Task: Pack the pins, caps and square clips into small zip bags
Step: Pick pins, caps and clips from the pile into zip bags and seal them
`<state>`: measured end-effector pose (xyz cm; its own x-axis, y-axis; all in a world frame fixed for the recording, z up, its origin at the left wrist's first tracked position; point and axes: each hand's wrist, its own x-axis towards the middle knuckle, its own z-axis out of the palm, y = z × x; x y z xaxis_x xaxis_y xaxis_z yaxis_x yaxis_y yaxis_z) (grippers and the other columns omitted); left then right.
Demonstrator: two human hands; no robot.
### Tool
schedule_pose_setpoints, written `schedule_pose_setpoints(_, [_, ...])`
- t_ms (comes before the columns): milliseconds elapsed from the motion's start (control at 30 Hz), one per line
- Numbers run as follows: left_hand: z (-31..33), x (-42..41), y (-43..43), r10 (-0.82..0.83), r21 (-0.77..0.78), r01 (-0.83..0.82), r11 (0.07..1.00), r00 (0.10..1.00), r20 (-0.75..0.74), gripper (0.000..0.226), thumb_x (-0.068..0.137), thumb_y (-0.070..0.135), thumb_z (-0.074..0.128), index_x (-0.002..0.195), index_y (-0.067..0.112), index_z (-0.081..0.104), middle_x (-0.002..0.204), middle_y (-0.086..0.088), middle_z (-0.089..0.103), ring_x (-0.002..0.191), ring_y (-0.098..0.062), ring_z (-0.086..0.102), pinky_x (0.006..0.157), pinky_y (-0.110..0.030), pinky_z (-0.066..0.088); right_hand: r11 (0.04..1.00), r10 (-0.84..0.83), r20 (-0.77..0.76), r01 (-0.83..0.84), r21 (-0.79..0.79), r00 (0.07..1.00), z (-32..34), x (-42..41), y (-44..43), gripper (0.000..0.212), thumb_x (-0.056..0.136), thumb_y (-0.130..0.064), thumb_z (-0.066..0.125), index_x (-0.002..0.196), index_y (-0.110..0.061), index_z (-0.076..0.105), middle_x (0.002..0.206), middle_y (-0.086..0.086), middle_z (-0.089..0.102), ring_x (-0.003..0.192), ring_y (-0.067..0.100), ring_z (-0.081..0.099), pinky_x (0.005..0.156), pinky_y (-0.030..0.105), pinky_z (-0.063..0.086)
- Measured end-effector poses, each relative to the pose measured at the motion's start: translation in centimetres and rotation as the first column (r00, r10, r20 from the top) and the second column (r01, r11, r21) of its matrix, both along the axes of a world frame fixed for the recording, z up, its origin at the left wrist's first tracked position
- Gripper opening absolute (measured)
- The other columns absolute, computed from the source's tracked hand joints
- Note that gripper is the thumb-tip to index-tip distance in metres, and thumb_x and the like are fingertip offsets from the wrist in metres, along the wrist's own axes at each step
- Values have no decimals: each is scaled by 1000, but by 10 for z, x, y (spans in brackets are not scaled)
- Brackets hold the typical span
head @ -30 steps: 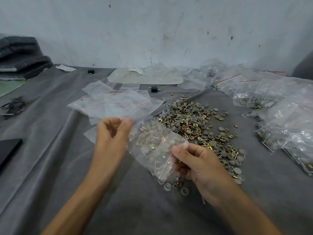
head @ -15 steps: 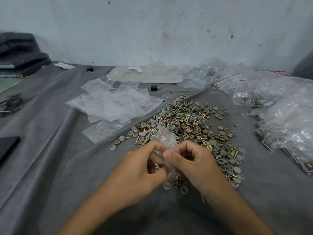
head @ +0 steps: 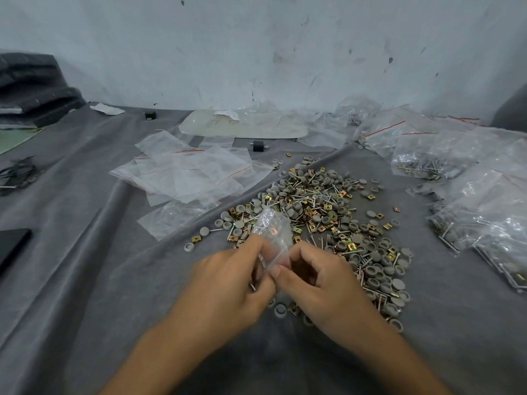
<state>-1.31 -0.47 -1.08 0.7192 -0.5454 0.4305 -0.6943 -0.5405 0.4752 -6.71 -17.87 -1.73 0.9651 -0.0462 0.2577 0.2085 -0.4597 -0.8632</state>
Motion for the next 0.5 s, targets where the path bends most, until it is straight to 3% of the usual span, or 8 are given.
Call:
schedule_pose_setpoints(133, [6,1,2,119,-52,-112,992,983,141,17,81,35,57,94,35,45,60,15,53,62,-12,55,50,-36,50,988,-111,32,113,-104,993,0,-1,0,21,85,-42,64,74,-27,55,64,-13,59,52,6,52,47,16,37])
schedule_pose_setpoints(233, [9,0,4,165,-115,-143,983,962,215,20,83,34,52,102,35,52,54,13,50,52,-13,54,48,-34,52,942,-195,28,196,-271,980,-3,0,-6,27,78,-55,50,78,-29,53,75,-14,62,61,8,56,51,22,42])
schedule_pose_setpoints(367, [3,-7,-3,3,-71,16,997,963,270,31,85,31,57,115,36,63,61,12,58,55,-8,57,47,-27,49,976,-129,10,128,-174,992,-7,2,-3,16,85,-45,55,95,-32,57,78,-11,66,64,9,61,56,28,47])
schedule_pose_setpoints(500, [-2,-7,-6,-75,-94,110,989,944,321,33,81,24,62,112,31,70,68,12,59,65,-10,55,52,-21,43,965,-174,90,188,-184,981,-8,2,0,10,88,-34,64,91,-26,60,72,-7,66,64,10,61,60,40,49])
